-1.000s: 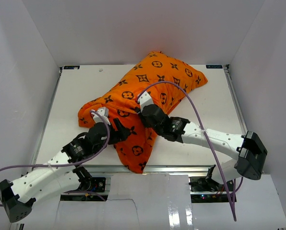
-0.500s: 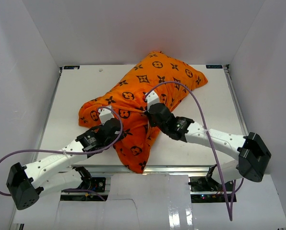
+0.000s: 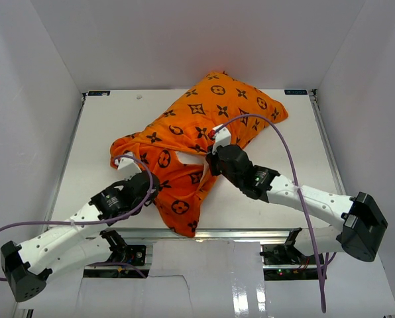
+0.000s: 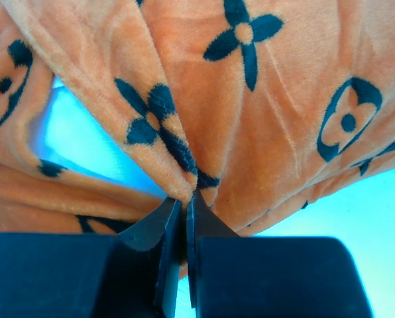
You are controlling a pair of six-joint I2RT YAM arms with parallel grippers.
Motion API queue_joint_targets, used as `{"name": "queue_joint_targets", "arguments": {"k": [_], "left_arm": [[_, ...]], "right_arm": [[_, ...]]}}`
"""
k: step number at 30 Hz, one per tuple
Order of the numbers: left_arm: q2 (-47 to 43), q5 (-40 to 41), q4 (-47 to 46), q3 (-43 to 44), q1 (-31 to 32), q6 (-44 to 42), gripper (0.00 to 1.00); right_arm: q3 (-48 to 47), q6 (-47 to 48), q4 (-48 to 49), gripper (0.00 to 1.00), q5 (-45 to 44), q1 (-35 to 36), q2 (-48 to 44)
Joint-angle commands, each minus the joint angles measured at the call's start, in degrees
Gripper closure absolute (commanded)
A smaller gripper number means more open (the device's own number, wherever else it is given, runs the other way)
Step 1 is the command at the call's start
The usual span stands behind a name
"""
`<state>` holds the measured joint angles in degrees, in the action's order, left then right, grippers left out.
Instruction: Remove the pillowcase from the pillow
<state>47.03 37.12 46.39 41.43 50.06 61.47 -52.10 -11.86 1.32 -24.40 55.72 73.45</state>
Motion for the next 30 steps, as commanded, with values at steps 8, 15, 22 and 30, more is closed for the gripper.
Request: {"name": "queue_joint_targets", "arguments": {"k": [8,15,22,30], "left_arm": [[-4.6,-2.6,-2.5,6.7,-0.3,-6.0,0.39],[13.4,-7.4,-6.7,18.9,-0.3,-12.0,0.09],[24.3,-2.5,-6.1,22.8,0.6,-9.3,0.07],[23.5,0.7,-2.7,19.8,0.6,-6.6,0.52]], "right_arm": [[2.2,-1.3,6.1,0.92,4.5,-0.9,-0.2],[2.5,-1.8,6.8,0.92,5.2,-0.9,-0.1],[2.8,-1.4,6.8,0.92,5.2,-0.8,0.5],[2.9,-1.8,6.9,0.92,4.9,-0.9,-0.2]]}}
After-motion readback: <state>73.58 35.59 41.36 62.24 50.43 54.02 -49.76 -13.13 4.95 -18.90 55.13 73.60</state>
